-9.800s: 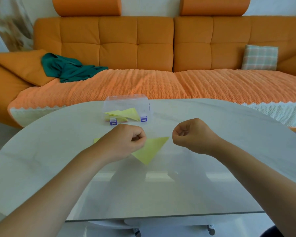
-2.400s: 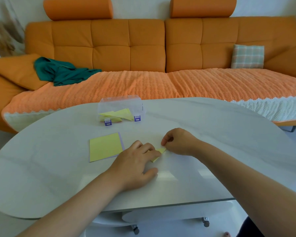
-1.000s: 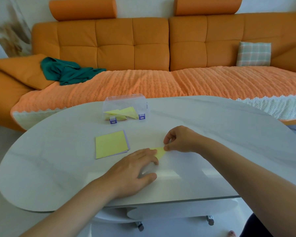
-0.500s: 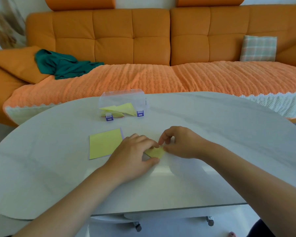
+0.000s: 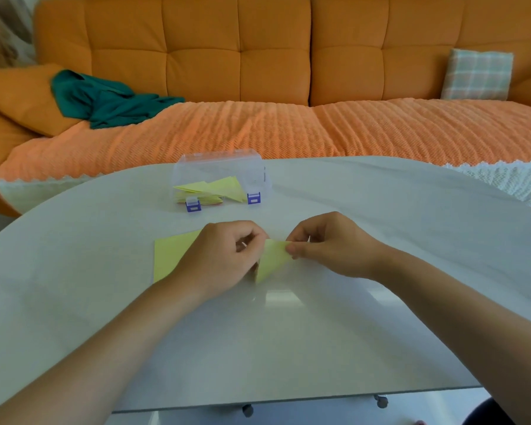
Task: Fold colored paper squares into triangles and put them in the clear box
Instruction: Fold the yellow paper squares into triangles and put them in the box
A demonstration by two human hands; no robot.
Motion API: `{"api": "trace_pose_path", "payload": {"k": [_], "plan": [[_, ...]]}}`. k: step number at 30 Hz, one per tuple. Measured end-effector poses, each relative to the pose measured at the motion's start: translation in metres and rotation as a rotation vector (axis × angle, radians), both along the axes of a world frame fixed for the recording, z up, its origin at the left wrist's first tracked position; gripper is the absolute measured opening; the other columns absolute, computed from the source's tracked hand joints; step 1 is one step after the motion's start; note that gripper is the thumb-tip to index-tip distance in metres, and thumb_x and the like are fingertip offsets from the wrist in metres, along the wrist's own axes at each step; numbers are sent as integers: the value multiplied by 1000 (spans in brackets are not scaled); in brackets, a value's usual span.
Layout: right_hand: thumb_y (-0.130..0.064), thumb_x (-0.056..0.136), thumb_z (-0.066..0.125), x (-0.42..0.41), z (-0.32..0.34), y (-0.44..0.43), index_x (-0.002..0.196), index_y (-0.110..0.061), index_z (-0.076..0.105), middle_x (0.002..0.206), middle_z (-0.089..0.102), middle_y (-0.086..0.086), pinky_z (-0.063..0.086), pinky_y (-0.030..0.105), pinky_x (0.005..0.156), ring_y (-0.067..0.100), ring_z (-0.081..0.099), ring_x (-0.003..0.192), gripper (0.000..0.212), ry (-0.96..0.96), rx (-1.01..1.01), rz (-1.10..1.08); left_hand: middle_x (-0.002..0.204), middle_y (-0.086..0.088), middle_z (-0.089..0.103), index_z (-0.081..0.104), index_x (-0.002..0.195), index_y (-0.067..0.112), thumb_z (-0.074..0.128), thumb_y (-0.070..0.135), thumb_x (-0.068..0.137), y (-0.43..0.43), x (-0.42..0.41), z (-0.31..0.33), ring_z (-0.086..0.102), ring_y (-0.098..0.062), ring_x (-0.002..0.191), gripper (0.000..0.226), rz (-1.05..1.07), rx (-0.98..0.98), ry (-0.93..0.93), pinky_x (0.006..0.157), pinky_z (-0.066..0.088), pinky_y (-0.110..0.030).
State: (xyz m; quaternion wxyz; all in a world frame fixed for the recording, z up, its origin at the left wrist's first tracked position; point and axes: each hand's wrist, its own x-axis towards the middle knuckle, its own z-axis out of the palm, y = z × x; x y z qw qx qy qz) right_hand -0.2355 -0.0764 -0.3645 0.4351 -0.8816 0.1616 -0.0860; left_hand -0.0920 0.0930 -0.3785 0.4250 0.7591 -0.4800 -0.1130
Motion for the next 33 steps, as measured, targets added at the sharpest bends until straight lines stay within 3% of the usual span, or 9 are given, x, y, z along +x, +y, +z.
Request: {"api": "trace_pose_path", "payload": {"k": [3,5,9,14,19,25,31,33], "plan": [[-22,89,72,2,9,1,69,-29,74,66,69,-12,41,11,52,-1,53,56,22,27,47,29,77,6,74,71,82,30,57,28,88,1,2,6,73,-16,65,15,-29,-13,230,67,56,-35],[-22,88,71,2,13,3,66,-31,73,66,68,-9,42,14,54,2,53,57,24,30,51,33,78,4,75,71,81,30,62,31,88,2,4,7,74,-18,66,12,-54,-11,274,64,56,-29],[-20,87,70,3,11,6,72,-26,74,71,70,-3,45,20,58,5,55,61,17,0,59,0,74,2,75,72,80,28,66,22,92,3,6,5,75,-18,67,15,-66,15,282,60,54,-21],[-24,86,69,4,5,16,72,-27,74,68,70,-13,47,18,57,3,56,59,15,-117,20,-72,72,6,75,70,79,31,65,40,83,0,-2,1,74,-13,66,11,-54,8,222,70,59,-39],[-30,79,68,6,1,19,69,-30,72,69,71,-6,54,35,61,22,63,65,11,-114,-17,-78,70,8,74,70,81,32,62,39,84,-3,-7,0,73,-9,65,11,-66,11,191,72,62,-43],[-25,78,66,8,-1,9,68,-30,70,59,65,-13,43,15,48,1,51,50,12,-57,-21,-119,68,14,72,67,79,35,66,32,89,-4,6,1,69,-3,60,10,-1,17,60,72,61,-42],[-22,81,66,4,-1,-13,67,-20,68,61,63,-7,46,17,48,5,51,51,14,-14,-71,-239,66,10,71,66,76,29,64,22,94,2,34,6,68,-7,57,19,116,22,37,71,61,-44],[-24,84,66,3,-1,-13,71,-21,69,63,62,-9,46,17,49,5,51,53,13,-70,-29,-259,68,9,72,67,76,28,64,21,94,3,35,6,68,-8,57,19,107,15,63,66,62,-39]]}}
